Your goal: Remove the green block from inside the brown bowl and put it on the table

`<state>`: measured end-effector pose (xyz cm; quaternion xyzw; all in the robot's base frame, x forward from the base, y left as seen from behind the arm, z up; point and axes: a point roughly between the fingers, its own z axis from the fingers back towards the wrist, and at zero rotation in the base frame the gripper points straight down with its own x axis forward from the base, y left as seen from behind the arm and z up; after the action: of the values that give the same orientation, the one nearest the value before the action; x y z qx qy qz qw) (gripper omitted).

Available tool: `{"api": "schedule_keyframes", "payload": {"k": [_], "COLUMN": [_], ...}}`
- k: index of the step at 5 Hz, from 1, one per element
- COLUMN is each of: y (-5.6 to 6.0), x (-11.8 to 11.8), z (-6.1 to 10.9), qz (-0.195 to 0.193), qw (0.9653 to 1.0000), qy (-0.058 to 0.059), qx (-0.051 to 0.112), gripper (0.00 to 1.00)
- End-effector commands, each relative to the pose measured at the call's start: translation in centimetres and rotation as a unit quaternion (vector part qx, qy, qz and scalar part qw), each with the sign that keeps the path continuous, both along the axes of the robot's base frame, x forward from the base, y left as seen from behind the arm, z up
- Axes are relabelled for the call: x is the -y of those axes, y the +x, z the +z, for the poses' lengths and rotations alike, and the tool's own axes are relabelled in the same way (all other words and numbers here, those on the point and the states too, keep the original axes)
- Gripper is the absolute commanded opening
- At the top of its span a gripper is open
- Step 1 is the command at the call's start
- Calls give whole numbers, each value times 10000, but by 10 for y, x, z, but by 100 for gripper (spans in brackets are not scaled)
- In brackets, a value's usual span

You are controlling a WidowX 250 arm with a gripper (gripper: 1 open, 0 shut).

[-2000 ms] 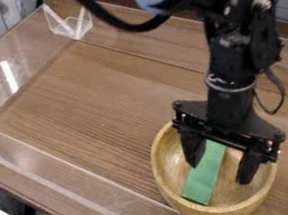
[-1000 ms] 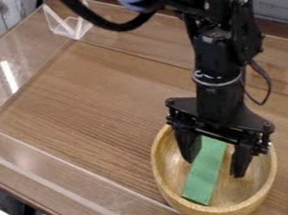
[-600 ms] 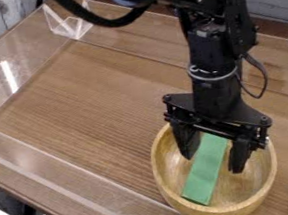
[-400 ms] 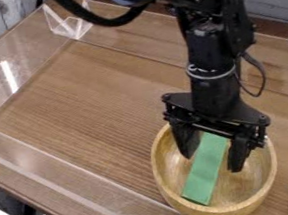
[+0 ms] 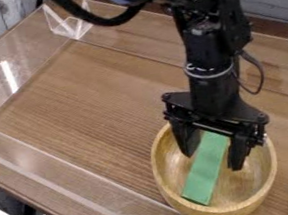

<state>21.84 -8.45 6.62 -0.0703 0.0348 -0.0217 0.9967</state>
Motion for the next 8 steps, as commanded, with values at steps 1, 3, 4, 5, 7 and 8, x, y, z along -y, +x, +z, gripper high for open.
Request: {"api": "schedule_keyframes", "payload": {"k": [1,3,4,5,7,8], "y": [6,6,6,7,8,10], "x": [0,0,0,0,0,0], "z": [10,7,6,4,-8,-14], "qz": [45,25,14,1,-3,-13], "qw": [9996,9995,9995,9995,9994,9994], "qy": [-108,-156,-175,-193,-226,-234], "qx": [254,264,262,257,257,264], "gripper": [100,100,100,100,100,100]}}
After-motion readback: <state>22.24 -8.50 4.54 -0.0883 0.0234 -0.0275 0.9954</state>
